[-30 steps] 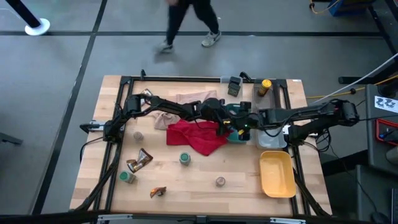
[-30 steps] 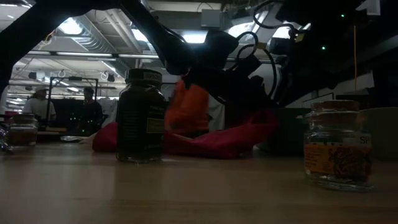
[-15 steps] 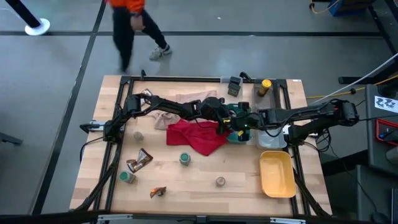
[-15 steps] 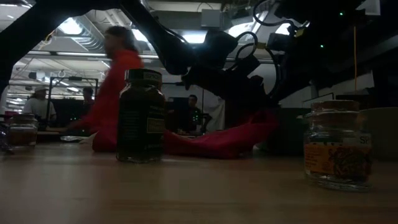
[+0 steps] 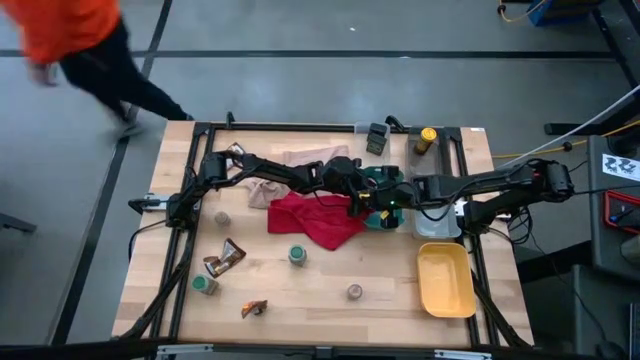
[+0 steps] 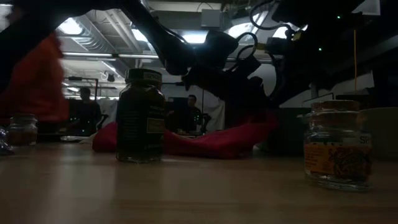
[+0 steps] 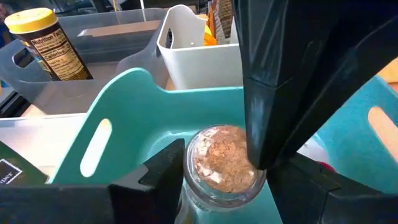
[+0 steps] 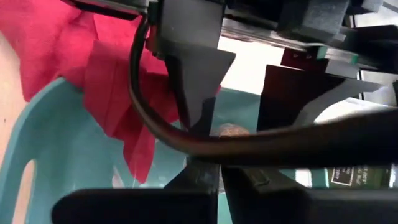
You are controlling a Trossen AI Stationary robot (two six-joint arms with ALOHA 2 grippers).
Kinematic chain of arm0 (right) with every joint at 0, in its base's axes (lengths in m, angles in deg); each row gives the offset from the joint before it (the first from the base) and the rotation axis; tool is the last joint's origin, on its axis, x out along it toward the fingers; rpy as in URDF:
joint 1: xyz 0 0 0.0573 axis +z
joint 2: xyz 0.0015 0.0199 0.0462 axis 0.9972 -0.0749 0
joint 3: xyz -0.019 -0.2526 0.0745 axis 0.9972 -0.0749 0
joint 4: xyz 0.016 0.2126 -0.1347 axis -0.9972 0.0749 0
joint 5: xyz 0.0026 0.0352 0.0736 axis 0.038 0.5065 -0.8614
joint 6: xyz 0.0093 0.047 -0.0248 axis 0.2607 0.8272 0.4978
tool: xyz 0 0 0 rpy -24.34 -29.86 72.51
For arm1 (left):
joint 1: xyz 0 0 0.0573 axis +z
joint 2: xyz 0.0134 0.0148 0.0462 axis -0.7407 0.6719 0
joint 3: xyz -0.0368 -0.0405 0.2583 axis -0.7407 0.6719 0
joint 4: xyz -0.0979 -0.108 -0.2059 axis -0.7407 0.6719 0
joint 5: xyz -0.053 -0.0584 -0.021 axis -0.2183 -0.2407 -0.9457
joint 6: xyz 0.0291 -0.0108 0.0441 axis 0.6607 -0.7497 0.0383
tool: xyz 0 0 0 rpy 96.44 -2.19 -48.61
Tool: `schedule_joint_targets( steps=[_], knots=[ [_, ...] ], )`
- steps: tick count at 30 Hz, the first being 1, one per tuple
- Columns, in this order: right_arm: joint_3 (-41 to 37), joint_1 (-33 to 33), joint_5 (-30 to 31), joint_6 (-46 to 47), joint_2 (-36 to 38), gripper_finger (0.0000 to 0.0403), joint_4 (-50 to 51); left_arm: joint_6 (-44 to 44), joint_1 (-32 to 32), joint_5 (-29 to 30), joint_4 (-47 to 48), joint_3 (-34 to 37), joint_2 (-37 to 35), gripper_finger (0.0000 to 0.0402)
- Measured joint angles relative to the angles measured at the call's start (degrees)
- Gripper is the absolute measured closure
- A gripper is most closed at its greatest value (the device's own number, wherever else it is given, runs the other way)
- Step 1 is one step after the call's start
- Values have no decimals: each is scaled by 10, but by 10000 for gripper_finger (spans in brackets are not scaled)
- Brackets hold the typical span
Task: Sort spices by type
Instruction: Put the top right transparent seasoning bottle into the blue bin
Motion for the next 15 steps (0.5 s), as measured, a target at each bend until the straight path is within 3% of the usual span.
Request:
schedule_joint_targets(
  steps=[15],
  knots=[
    [0,0,-13,2,-33,386,-1,27,-3,-1,15,1,1,205]
  ],
)
